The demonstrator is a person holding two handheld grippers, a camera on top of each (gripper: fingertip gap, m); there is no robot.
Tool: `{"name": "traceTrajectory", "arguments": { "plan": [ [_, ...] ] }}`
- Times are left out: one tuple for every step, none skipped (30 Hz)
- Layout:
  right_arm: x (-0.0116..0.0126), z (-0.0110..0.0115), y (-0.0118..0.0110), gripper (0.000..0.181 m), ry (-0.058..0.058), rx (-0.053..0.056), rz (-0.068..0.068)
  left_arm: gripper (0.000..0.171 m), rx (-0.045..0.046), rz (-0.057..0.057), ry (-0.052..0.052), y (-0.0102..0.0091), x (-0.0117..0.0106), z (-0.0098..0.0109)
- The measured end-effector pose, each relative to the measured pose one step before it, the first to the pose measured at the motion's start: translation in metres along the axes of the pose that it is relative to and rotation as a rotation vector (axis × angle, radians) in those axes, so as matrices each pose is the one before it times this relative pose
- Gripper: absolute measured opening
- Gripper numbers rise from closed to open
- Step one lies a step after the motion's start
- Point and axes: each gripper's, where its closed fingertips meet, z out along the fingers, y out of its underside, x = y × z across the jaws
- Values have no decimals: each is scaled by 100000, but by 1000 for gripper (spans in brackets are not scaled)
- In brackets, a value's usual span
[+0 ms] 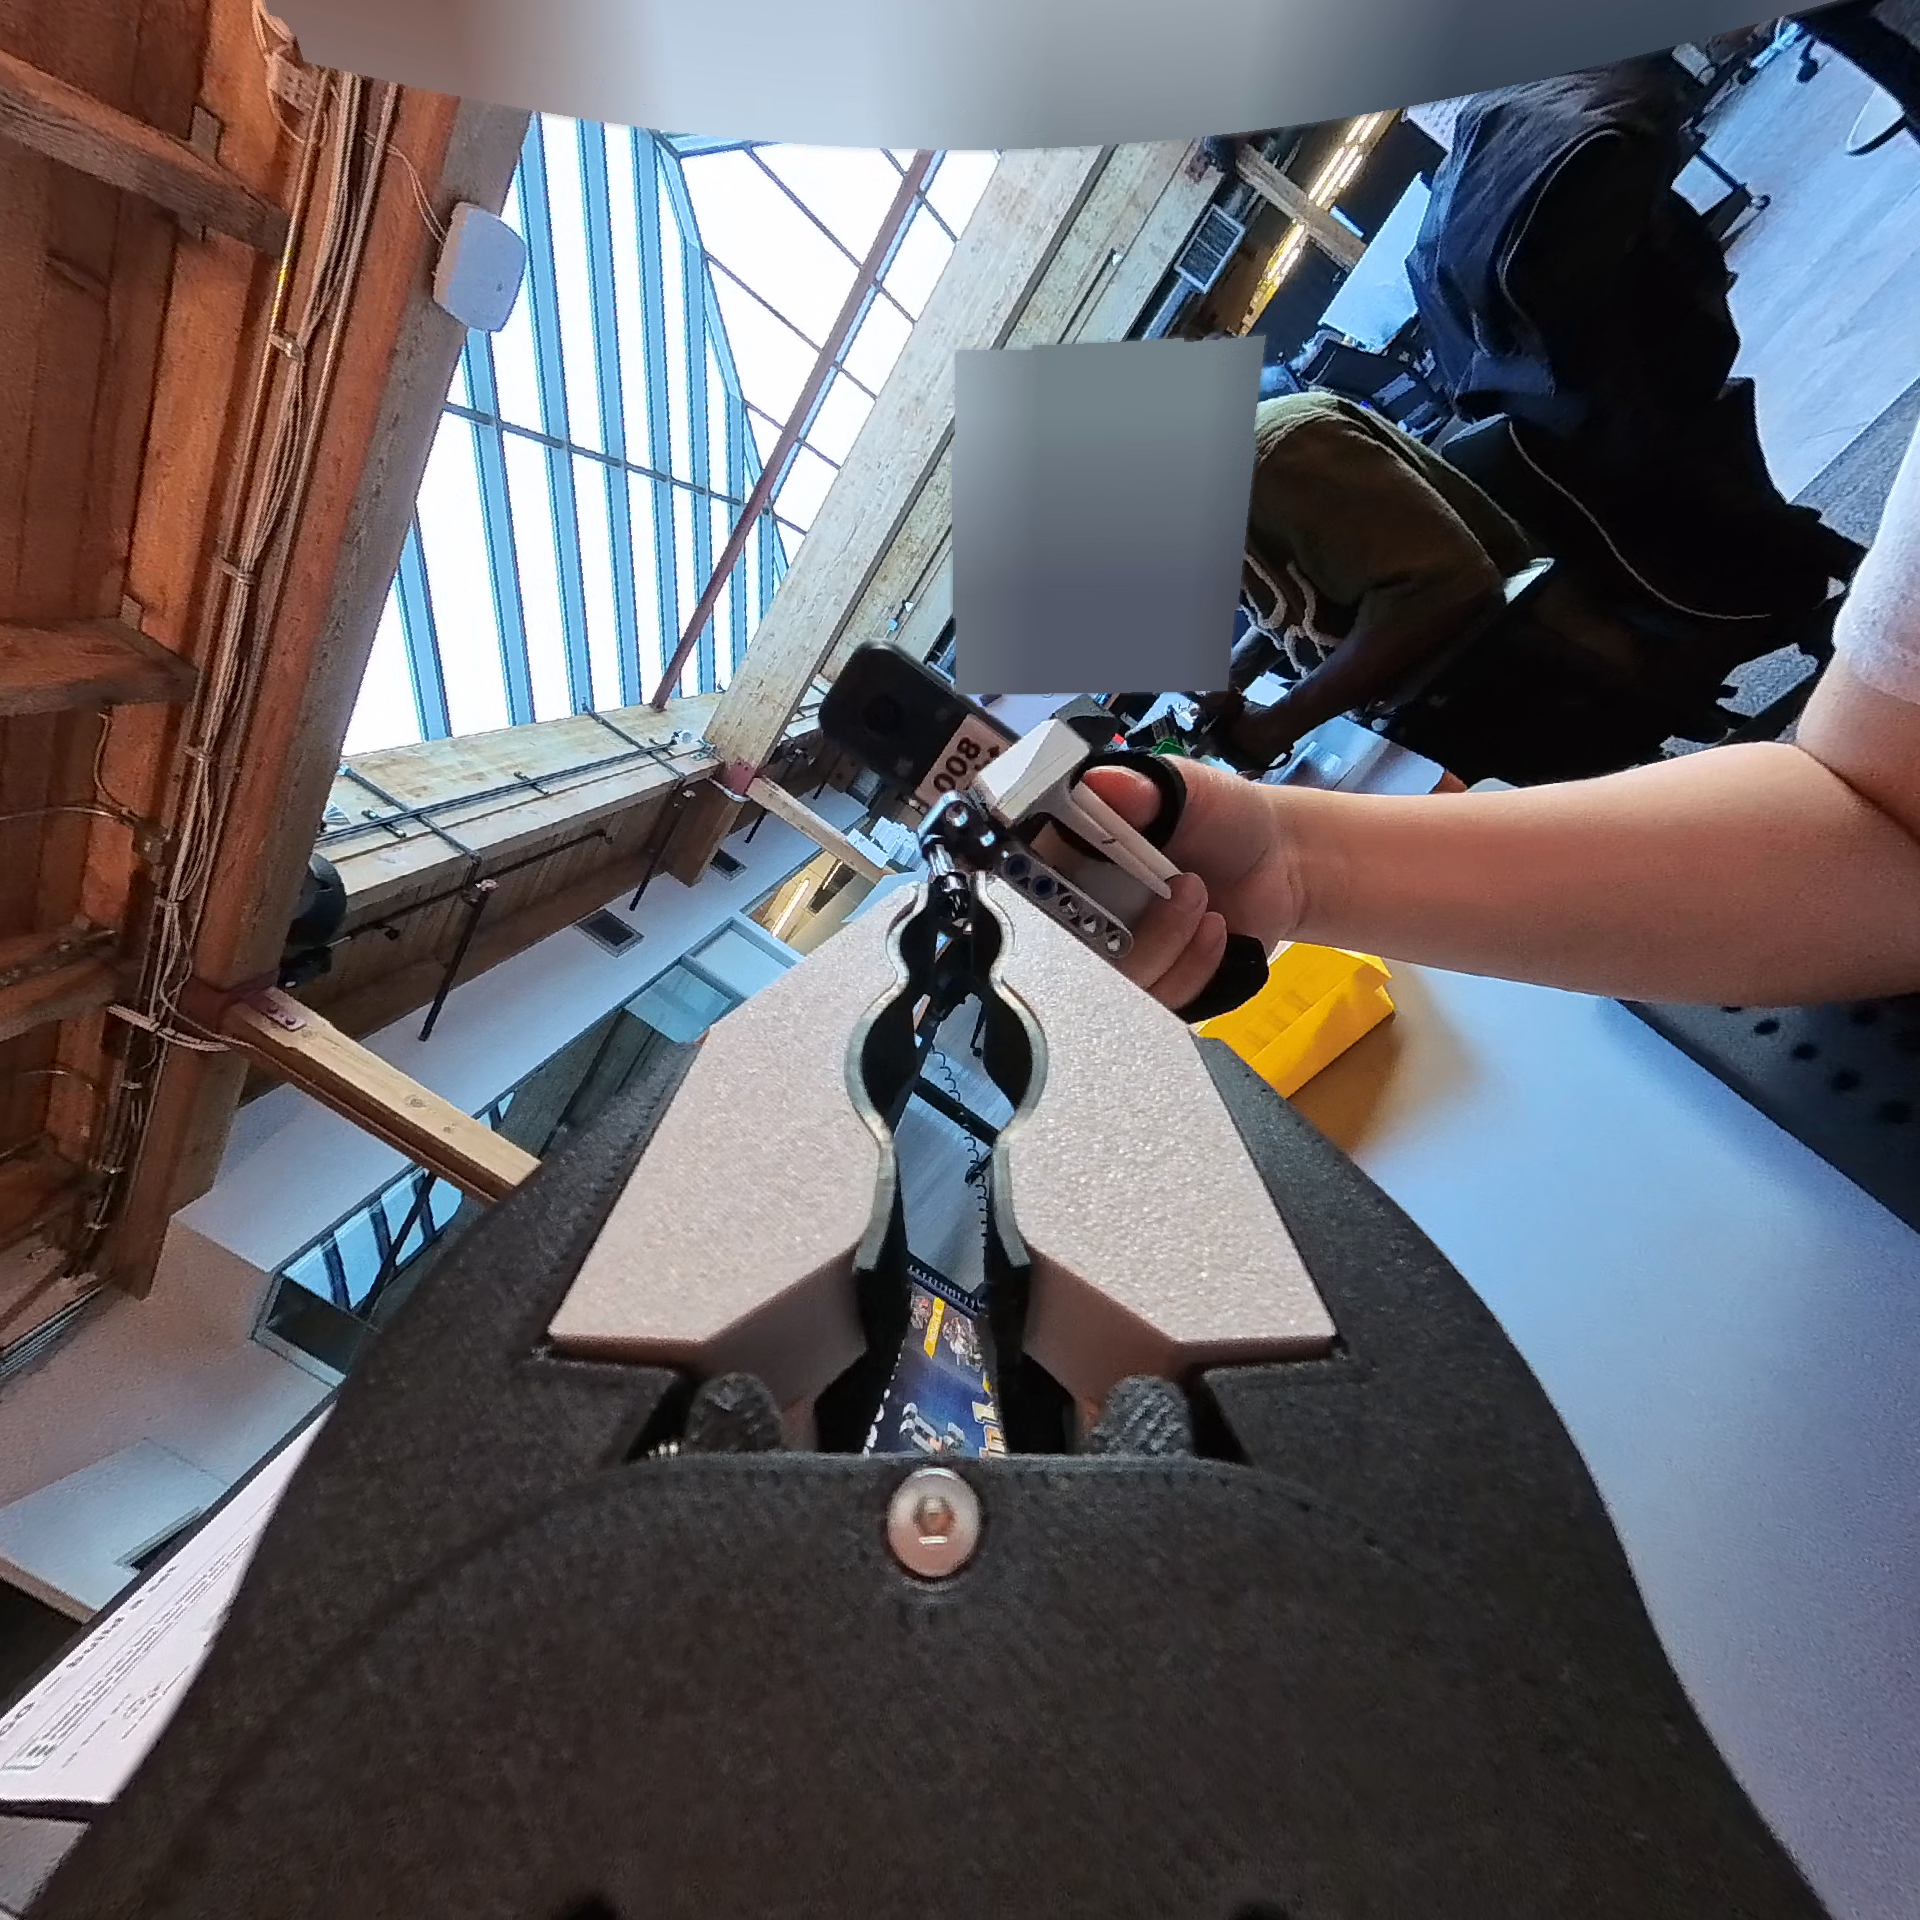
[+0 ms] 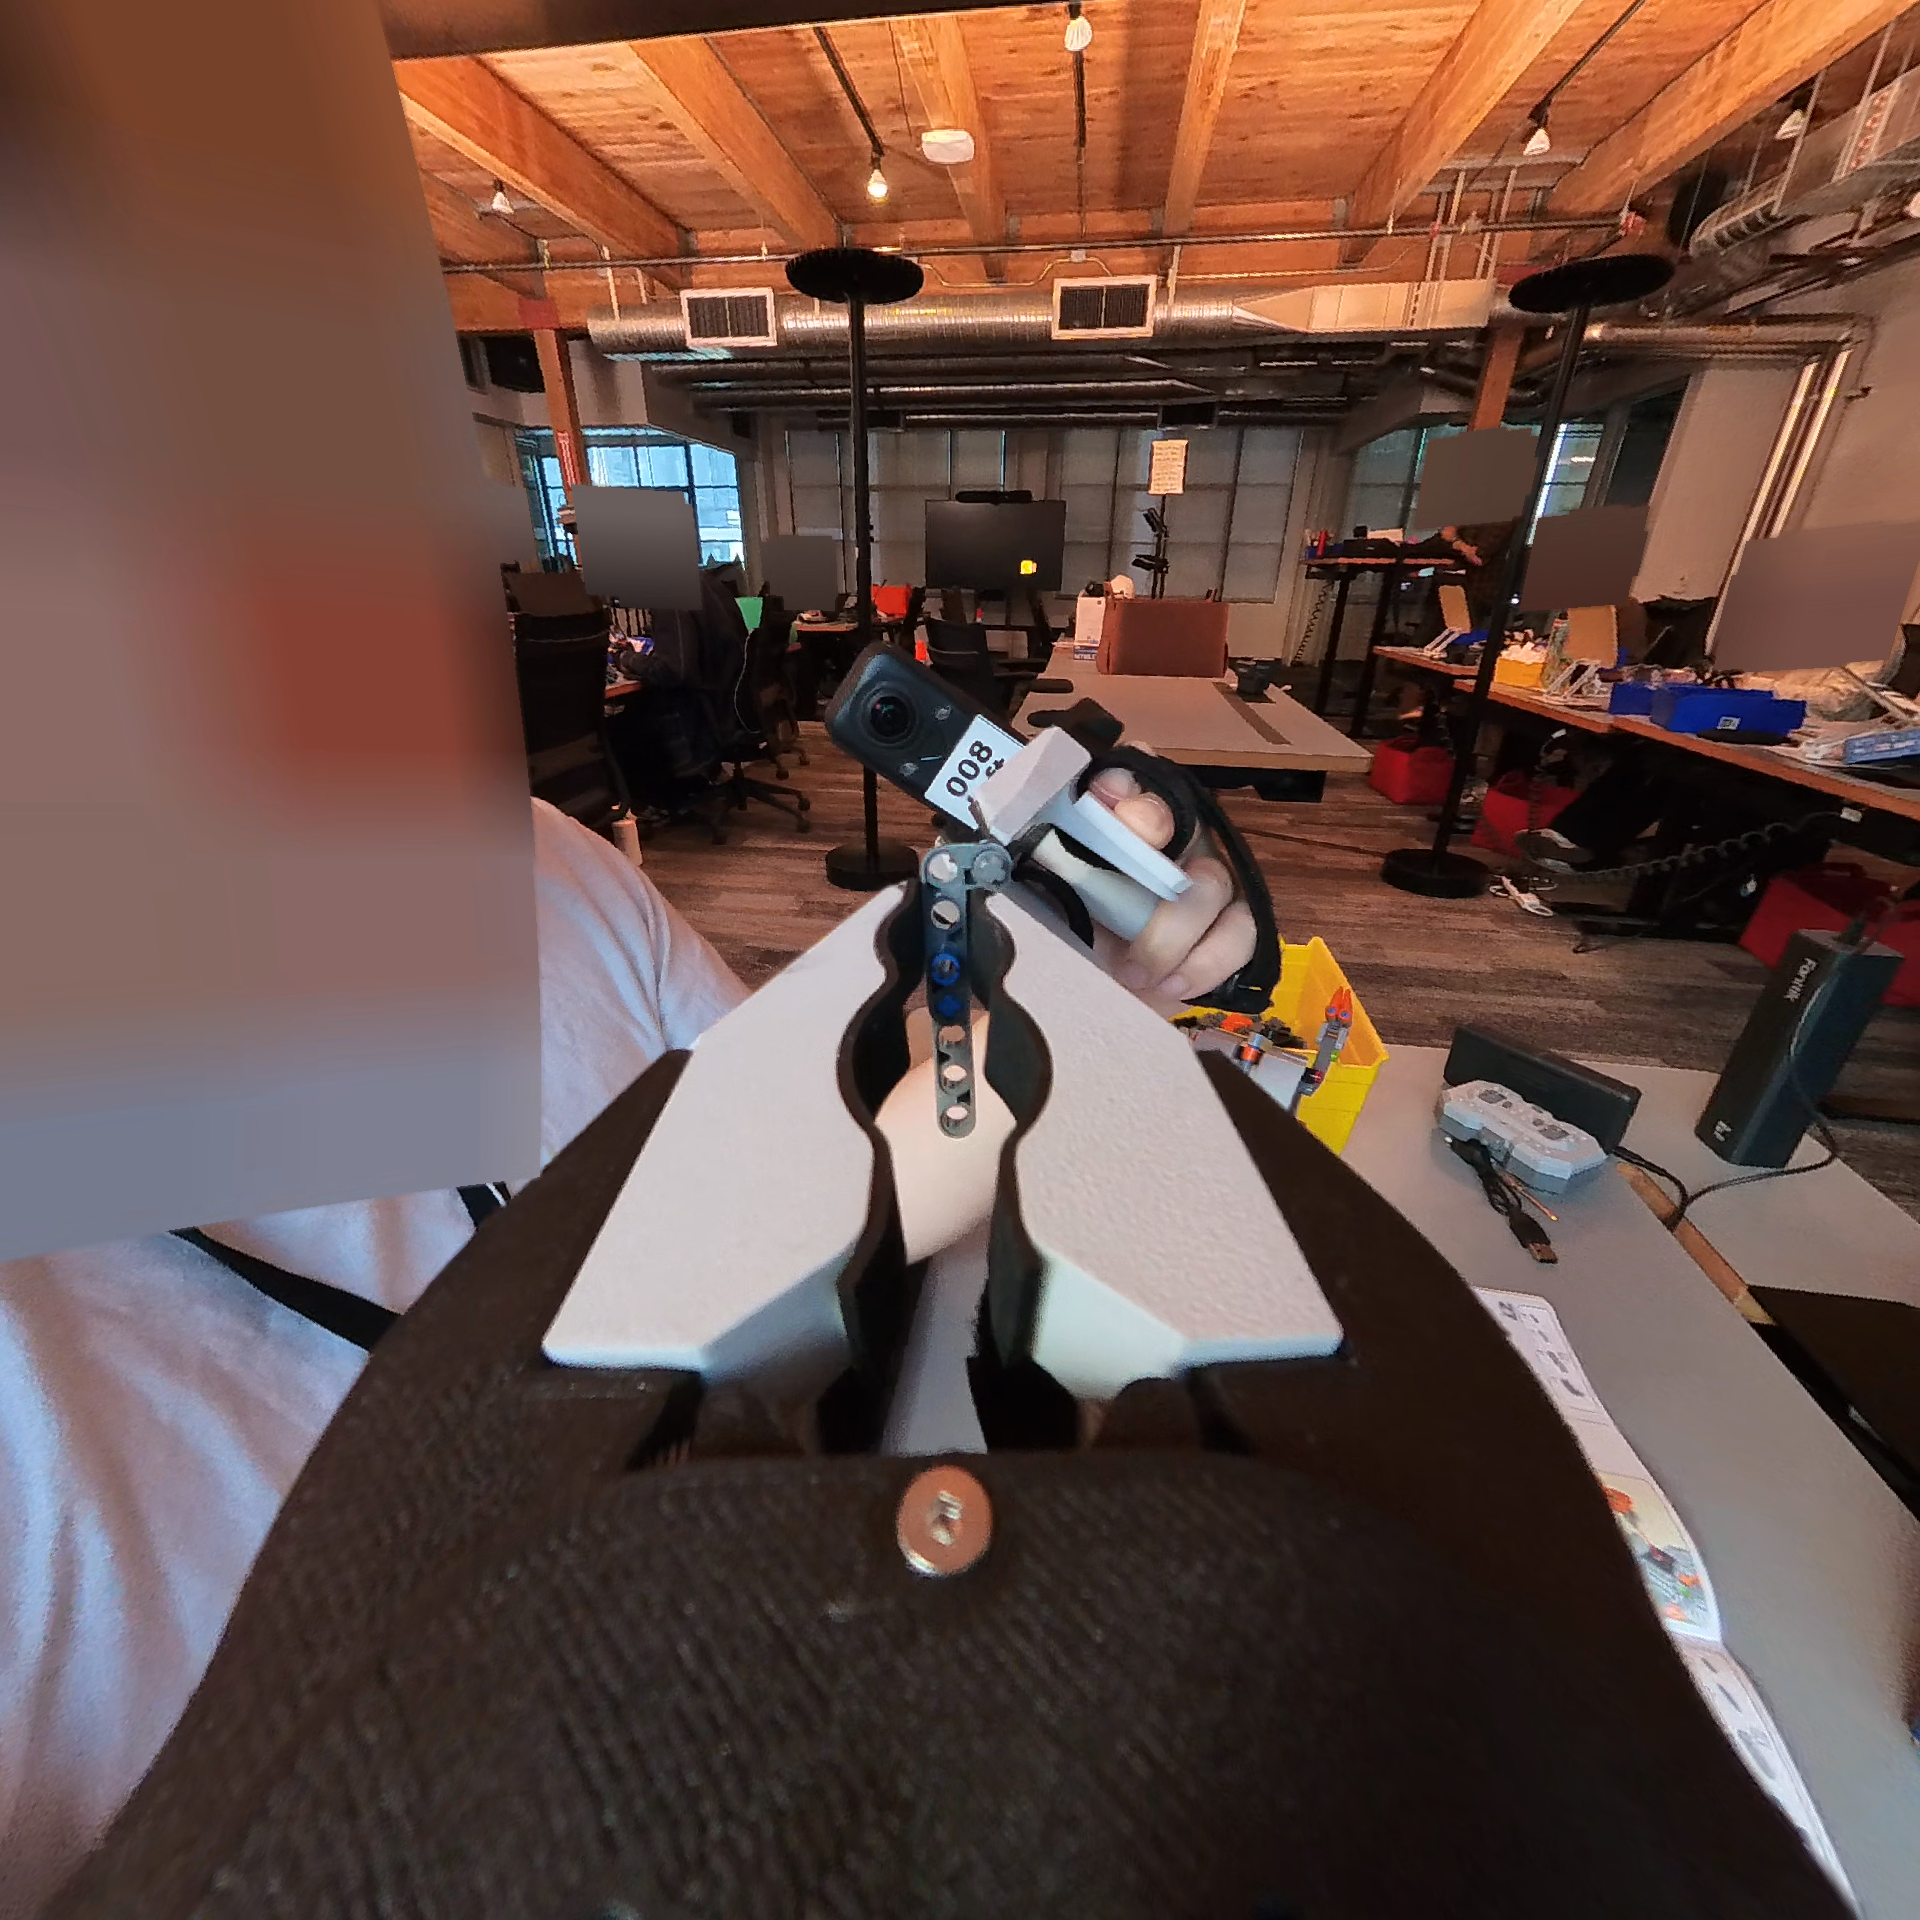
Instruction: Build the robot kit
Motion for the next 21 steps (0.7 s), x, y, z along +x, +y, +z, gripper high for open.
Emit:
{"name": "traceTrajectory", "arguments": {
  "plan": [
    [31,20,6,6,614,-233,-338,3,50,-70,-137,20,-39,-22],
    [30,16,8,6,754,-324,-613,3,256,143,-395,-9,-70,-21],
    [-11,31,12,6,575,-409,-805,3,521,74,-99,-47,-3,-15],
    [-59,25,-13,6,378,-193,-948,3,771,-113,-25,-82,6,-7],
    [-29,29,-52,6,512,0,-677,3,785,-293,-177,-66,-28,-8],
    [-22,43,-63,6,546,78,-700,3,752,-464,-185,-73,-49,-14],
    [-72,26,-53,6,231,-14,-762,3,845,-561,117,-94,6,-6],
    [-73,45,-41,6,181,-8,-709,3,820,-550,109,-97,-4,-6],
    [-83,44,-68,6,186,102,-254,3,840,-430,-37,-122,-9,-11],
    [-145,75,-118,6,52,392,79,3,1377,-606,-12,-206,-10,-1],
    [-209,130,-177,6,23,529,-304,3,2188,-888,-82,-323,-27,-18],
    [-206,170,-200,6,498,474,-661,3,2348,-816,-366,-348,-65,-19],
    [-152,152,-162,6,986,259,-612,3,1759,-318,-553,-269,-88,-29],
    [-50,98,-101,6,1433,-185,-465,3,935,376,-786,-146,-115,-30],
    [41,52,-24,6,1819,-596,-458,3,208,840,-701,-63,-71,-15],
    [-21,-5,-51,6,1209,-381,-186,3,-187,828,-362,-9,-19,23],
    [12,-27,-57,6,1053,-311,331,3,-495,982,-509,39,-25,38],
    [-1,-42,-24,6,760,-381,635,3,-560,1328,-448,39,9,50],
    [30,-50,-14,6,816,-367,865,3,-601,1458,-297,28,39,39],
    [11,-33,-15,6,587,-272,933,3,-1059,1720,-357,51,20,30],
    [-43,-23,33,6,-53,-433,1095,3,-1150,1942,-189,40,42,5]
  ]
}}
